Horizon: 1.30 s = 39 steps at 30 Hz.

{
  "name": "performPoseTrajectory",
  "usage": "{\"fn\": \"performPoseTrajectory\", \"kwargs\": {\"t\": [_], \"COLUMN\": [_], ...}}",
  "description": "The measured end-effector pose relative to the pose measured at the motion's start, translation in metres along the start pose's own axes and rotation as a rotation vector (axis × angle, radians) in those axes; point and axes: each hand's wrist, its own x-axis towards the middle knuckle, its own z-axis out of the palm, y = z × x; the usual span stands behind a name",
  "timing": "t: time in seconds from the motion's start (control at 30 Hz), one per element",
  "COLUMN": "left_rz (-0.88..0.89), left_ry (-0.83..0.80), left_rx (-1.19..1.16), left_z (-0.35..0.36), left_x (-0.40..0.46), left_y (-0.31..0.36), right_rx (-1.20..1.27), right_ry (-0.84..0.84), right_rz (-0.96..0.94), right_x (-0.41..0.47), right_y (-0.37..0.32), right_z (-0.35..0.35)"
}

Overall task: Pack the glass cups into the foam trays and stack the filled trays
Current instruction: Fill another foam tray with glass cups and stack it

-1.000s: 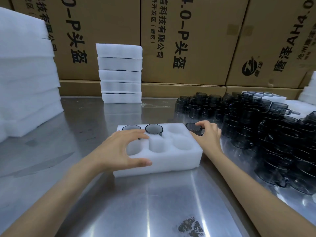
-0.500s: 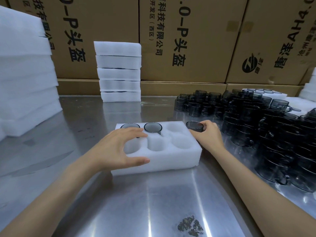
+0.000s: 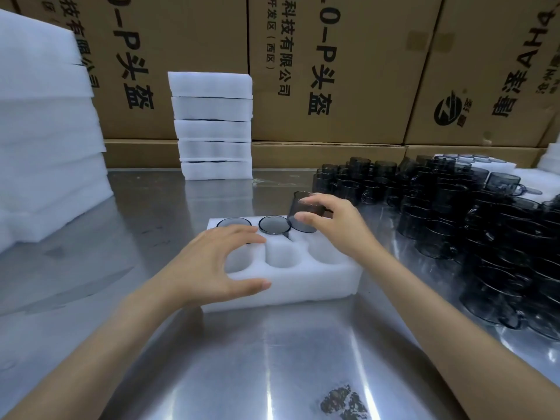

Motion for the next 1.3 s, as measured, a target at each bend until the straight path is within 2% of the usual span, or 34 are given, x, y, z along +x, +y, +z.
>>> {"fn": "performPoseTrajectory", "kwargs": {"t": [0.2, 0.37, 0.57, 0.9, 1.03, 1.17, 1.3], "left_rz": [0.004, -0.005, -0.010, -0.007, 0.007, -0.003, -0.020], "left_ry": [-0.003, -0.010, -0.018, -0.045, -0.072, -0.055, -0.049], "left_rx": [0.000, 0.010, 0.013, 0.010, 0.025, -0.029, -0.078], "left_z": [0.000, 0.001, 0.000, -0.003, -0.003, -0.001, 0.005], "left_x": [0.000, 0.000, 0.001, 0.002, 0.002, 0.007, 0.028], "left_y": [-0.001, -0.001, -0.001, -0.001, 0.001, 0.009, 0.022], "right_rx": [-0.099, -0.164, -0.305, -0.286, -0.133, -0.080, -0.190], "right_ry": [-0.089, 0.077, 0.063, -0.037, 0.046, 0.101, 0.008], "right_rz": [0.037, 0.075, 0.066, 0.113, 0.134, 0.048, -0.027], "right_x": [-0.005, -0.010, -0.008, -0.007, -0.010, -0.014, -0.017], "right_y": [-0.001, 0.002, 0.004, 0.006, 0.009, 0.010, 0.013], "right_z": [-0.011, -0.014, -0.009, -0.018, -0.024, -0.026, -0.024]}}
